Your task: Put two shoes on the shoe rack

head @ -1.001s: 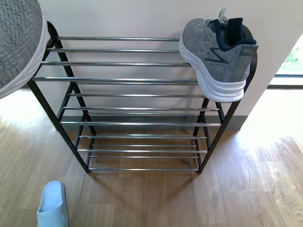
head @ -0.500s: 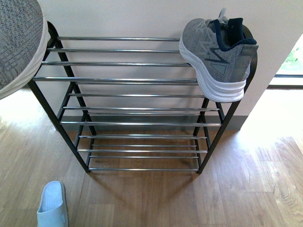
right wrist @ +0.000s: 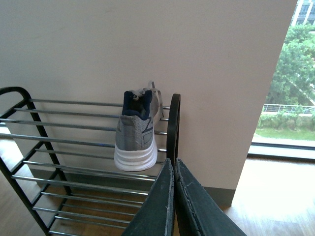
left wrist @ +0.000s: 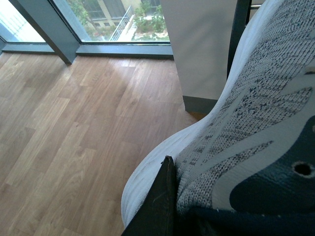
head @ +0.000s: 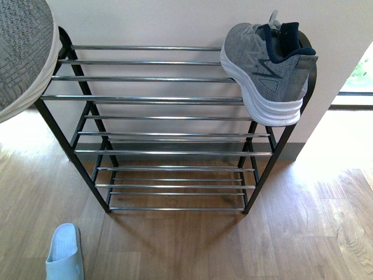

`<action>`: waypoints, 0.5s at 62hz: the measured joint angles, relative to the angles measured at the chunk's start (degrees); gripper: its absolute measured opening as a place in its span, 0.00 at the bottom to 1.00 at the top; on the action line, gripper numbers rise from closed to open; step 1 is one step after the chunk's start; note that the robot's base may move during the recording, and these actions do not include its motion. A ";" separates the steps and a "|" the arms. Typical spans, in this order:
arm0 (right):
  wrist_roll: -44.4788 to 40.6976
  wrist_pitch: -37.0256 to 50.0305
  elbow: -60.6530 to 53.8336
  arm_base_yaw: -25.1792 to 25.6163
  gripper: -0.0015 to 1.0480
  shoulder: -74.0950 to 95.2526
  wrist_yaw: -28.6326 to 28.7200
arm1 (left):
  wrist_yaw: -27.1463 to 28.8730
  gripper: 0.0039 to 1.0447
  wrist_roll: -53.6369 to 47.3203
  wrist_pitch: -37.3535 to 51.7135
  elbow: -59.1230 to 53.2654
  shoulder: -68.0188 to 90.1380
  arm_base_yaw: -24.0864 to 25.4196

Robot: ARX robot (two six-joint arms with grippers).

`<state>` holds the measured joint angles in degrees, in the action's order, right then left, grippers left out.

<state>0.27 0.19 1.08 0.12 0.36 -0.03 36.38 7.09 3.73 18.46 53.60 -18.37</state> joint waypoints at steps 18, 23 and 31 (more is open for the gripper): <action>-0.09 0.00 0.00 0.00 0.11 0.00 0.00 | 0.02 0.02 0.00 0.00 0.00 0.00 0.00; -0.09 0.00 0.00 0.00 0.26 0.00 0.02 | -0.94 0.02 0.28 0.79 -0.22 -0.11 0.15; -0.09 0.00 0.02 0.00 0.50 0.00 0.04 | -9.75 0.02 4.28 6.12 -0.70 0.13 -0.37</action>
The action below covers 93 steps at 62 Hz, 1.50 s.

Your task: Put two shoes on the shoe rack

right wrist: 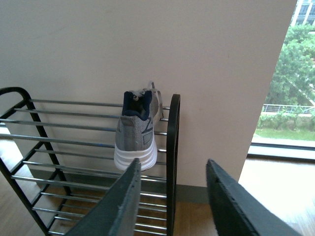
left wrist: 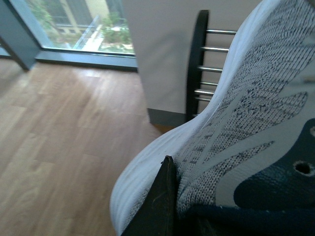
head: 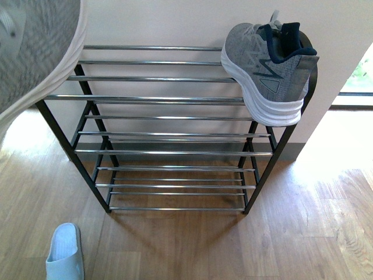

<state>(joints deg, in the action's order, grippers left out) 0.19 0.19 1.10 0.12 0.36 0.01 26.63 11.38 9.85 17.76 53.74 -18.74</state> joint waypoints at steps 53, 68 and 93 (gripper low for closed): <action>0.00 0.00 -0.02 0.00 0.91 -0.04 -0.02 | -15.23 0.02 44.52 -16.66 52.50 52.92 -14.64; 0.00 0.00 0.00 0.00 0.91 -0.04 -0.02 | -14.88 0.02 49.03 -15.67 49.64 53.11 -11.89; 0.00 0.00 -0.02 0.00 0.91 -0.04 -0.02 | -19.41 0.02 52.59 -15.17 56.19 61.55 -11.65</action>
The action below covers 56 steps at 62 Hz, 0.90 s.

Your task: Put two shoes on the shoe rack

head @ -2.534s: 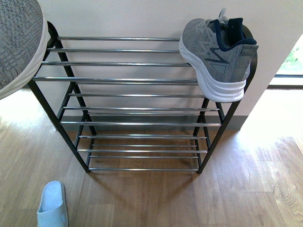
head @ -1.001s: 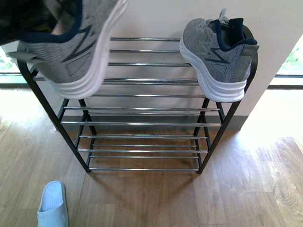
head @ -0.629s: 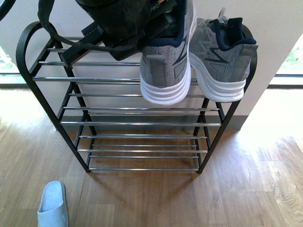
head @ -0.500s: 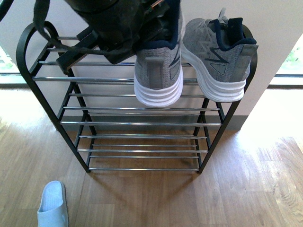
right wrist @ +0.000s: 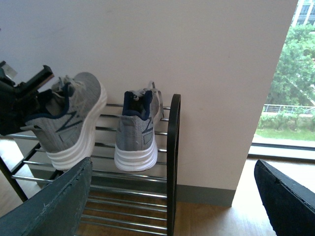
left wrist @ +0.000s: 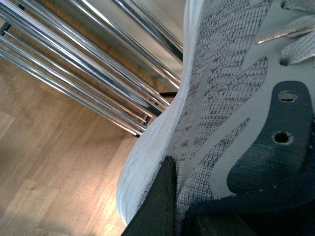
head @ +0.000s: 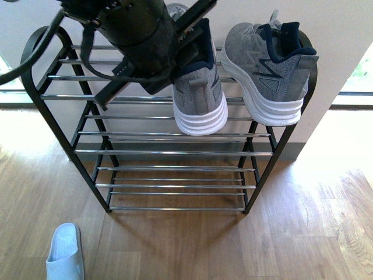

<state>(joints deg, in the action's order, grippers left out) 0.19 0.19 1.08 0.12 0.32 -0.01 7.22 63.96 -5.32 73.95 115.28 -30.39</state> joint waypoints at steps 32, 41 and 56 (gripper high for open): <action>0.00 0.00 0.02 0.00 0.91 0.00 0.00 | -1.66 0.02 -2.67 -3.10 8.98 6.03 -0.57; 0.00 0.00 0.00 0.00 0.91 0.00 0.00 | -1.90 0.07 -3.17 -3.89 9.92 6.64 -0.52; 0.00 0.00 0.00 0.00 0.91 0.00 0.00 | -1.20 0.47 -3.54 -4.90 11.47 6.64 -0.52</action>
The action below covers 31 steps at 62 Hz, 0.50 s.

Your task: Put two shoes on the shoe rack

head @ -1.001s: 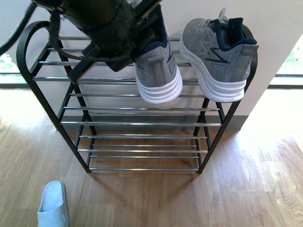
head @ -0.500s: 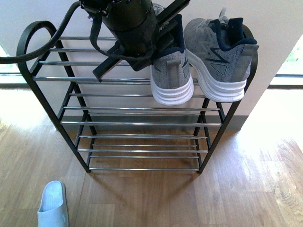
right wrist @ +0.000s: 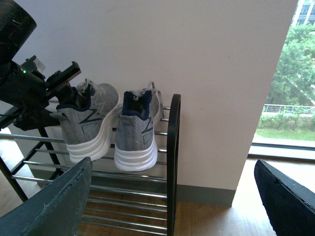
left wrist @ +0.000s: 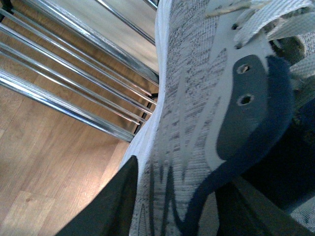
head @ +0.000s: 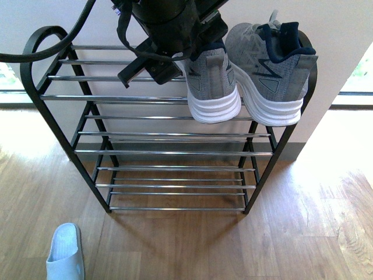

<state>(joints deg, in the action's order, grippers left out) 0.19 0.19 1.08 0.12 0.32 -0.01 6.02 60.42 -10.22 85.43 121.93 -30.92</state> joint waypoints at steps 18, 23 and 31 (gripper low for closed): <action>0.00 0.00 0.02 0.00 0.91 0.00 0.00 | 1.51 0.93 -1.09 0.13 -0.02 -0.55 0.00; 0.00 0.00 0.02 0.00 0.91 0.00 0.00 | 2.10 0.91 -1.49 0.46 -0.11 -1.90 -0.04; 0.00 0.00 0.00 0.00 0.91 0.00 0.00 | 3.06 0.91 -2.38 1.64 -0.72 -5.16 -0.28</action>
<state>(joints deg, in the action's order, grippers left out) 0.19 0.19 1.08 0.12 0.32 -0.01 9.08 58.04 -8.58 84.71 116.77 -31.20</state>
